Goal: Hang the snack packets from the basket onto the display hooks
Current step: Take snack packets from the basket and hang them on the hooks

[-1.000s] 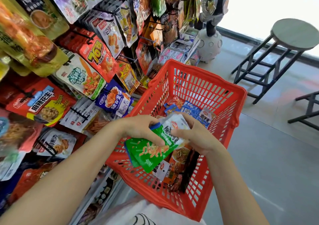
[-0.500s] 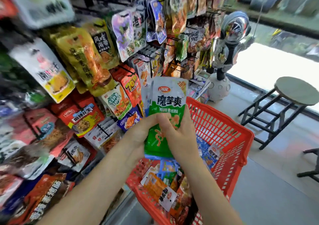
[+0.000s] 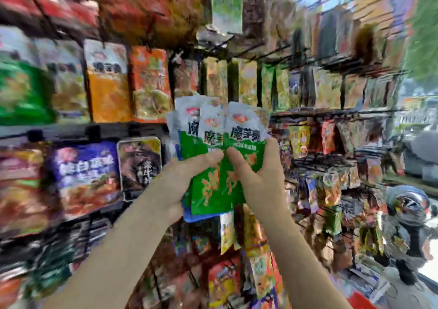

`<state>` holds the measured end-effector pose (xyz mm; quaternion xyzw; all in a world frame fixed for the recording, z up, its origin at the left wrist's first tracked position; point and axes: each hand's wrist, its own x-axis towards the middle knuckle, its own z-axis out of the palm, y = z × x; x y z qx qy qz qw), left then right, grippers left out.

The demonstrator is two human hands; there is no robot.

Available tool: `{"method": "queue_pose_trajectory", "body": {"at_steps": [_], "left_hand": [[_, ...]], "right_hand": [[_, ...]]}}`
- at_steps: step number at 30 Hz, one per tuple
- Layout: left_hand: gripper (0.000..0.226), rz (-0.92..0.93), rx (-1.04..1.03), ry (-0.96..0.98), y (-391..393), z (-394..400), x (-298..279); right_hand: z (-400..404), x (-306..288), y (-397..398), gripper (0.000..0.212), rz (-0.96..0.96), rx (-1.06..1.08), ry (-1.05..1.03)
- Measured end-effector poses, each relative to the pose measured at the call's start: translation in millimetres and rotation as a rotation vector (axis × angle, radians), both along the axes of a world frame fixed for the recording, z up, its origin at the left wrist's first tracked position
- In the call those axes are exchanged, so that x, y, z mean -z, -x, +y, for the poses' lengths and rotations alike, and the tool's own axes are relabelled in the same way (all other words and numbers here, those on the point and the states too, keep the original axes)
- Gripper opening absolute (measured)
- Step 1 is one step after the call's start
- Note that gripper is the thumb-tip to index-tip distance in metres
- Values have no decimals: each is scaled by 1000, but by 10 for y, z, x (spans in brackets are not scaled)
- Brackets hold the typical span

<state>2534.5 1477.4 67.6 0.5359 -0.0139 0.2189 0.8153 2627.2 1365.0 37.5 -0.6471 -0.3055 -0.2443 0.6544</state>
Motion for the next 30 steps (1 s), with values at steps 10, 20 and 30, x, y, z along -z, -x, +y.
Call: {"method": "queue_pose_trajectory", "body": {"at_steps": [10,20,30], "left_hand": [[59,-170,-470,-153,1283,1490,-484],[54,-193,-643,-154,1914,2104,-738],[68,-190,-755,-192,1944,2451,-796]], "right_hand": [[1013,-553,666,108,-130,-412,-8],[1939,-1222,985,37,-415,-418,71],[2745,-1748,1098,34,-470,-487,68]]}}
